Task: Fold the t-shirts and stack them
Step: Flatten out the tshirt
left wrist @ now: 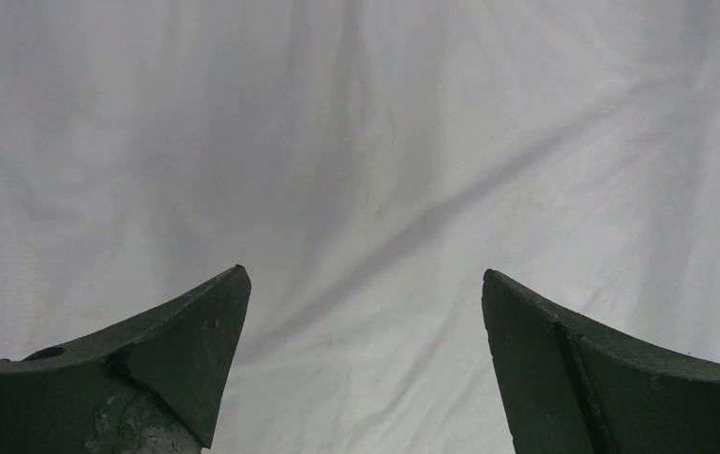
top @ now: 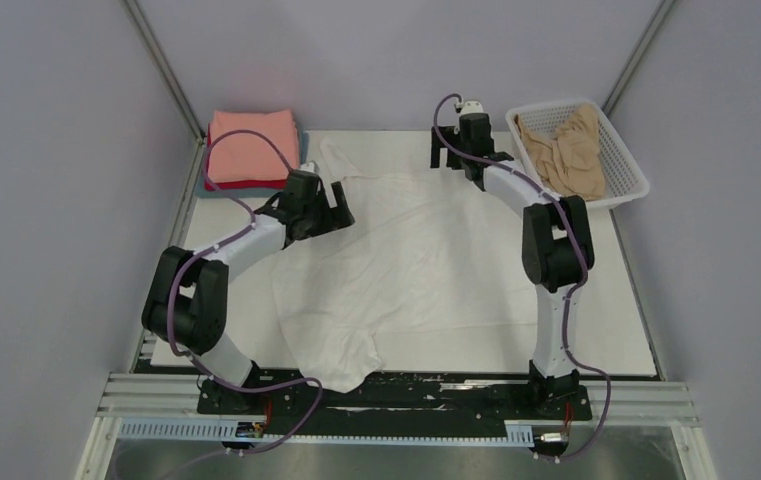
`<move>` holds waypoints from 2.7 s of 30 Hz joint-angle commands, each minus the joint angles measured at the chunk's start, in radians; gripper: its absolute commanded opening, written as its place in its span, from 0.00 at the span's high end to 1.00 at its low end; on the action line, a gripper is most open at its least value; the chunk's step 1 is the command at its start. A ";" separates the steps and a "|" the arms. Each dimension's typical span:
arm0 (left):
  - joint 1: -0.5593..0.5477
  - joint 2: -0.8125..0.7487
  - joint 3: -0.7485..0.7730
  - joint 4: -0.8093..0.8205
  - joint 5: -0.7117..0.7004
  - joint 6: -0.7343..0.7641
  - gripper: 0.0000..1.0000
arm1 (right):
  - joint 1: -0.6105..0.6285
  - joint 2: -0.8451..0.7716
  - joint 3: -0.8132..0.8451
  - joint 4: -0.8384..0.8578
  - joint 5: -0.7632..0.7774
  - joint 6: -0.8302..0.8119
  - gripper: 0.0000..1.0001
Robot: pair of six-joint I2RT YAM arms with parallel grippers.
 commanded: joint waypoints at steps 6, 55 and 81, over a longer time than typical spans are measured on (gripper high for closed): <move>0.074 0.115 0.248 0.057 -0.081 -0.050 0.00 | 0.043 -0.427 -0.502 0.041 -0.073 0.202 0.00; 0.141 1.237 1.542 0.430 0.307 -0.591 0.00 | 0.060 -0.497 -0.783 0.029 -0.168 0.260 0.00; 0.030 0.183 0.499 0.096 0.090 -0.014 0.00 | 0.073 -0.700 -0.841 -0.052 0.034 0.264 0.00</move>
